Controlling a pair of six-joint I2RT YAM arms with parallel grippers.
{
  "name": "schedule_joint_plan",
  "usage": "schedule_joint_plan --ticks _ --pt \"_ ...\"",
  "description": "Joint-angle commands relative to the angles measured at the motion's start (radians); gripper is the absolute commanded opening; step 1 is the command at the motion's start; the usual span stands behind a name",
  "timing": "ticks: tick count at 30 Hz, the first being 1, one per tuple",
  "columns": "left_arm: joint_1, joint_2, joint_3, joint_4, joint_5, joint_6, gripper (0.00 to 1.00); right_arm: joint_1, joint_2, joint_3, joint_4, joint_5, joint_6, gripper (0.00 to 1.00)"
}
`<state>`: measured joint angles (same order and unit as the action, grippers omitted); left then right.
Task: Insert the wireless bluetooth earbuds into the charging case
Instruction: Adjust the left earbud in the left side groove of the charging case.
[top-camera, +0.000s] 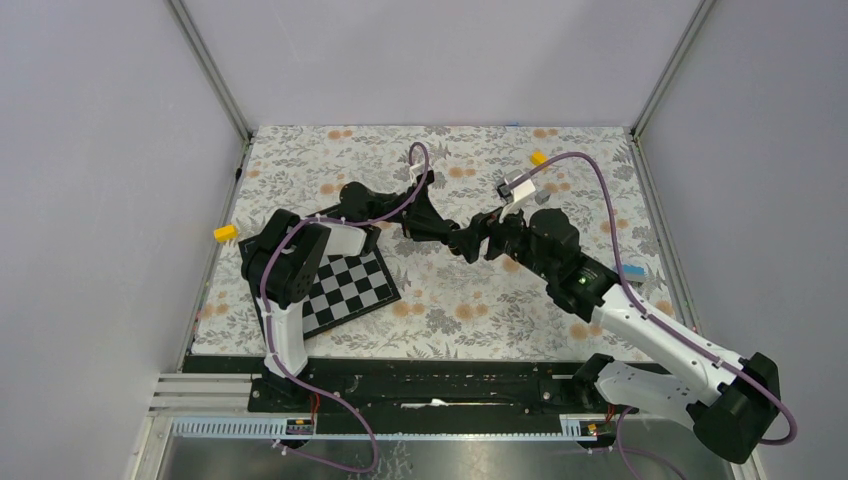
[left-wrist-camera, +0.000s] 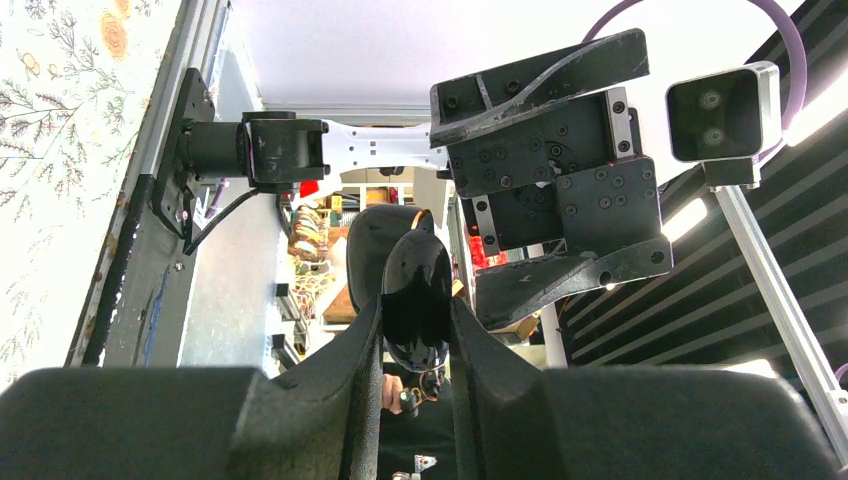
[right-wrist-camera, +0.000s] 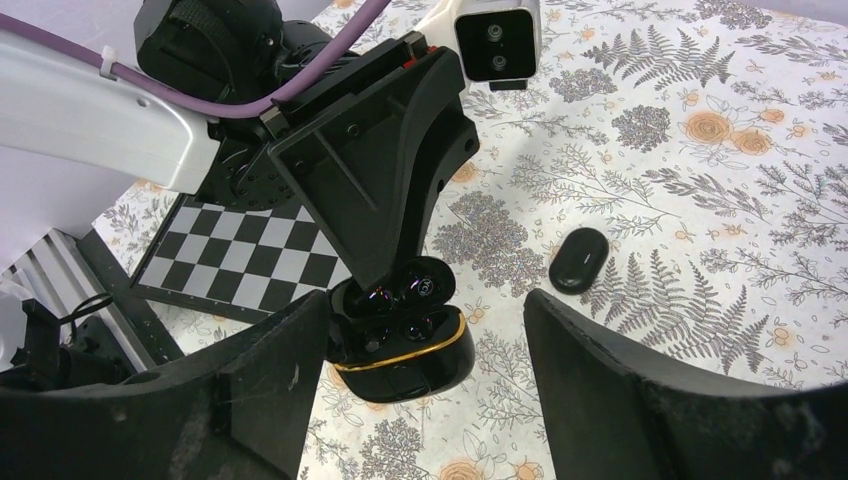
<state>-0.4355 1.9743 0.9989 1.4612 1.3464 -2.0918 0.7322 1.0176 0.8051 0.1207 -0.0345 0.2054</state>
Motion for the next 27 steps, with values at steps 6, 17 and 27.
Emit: schedule_joint_plan --ticks 6,17,27 --pt "-0.003 -0.038 0.020 0.105 -0.011 -0.278 0.00 0.001 -0.045 0.077 -0.013 -0.082 -0.029 0.79" --pt "-0.003 -0.043 0.018 0.104 -0.013 -0.278 0.00 0.083 0.028 0.119 -0.081 -0.021 -0.112 0.81" --pt "-0.003 -0.042 0.018 0.105 -0.013 -0.278 0.00 0.104 0.032 0.119 -0.105 0.143 -0.119 0.76"
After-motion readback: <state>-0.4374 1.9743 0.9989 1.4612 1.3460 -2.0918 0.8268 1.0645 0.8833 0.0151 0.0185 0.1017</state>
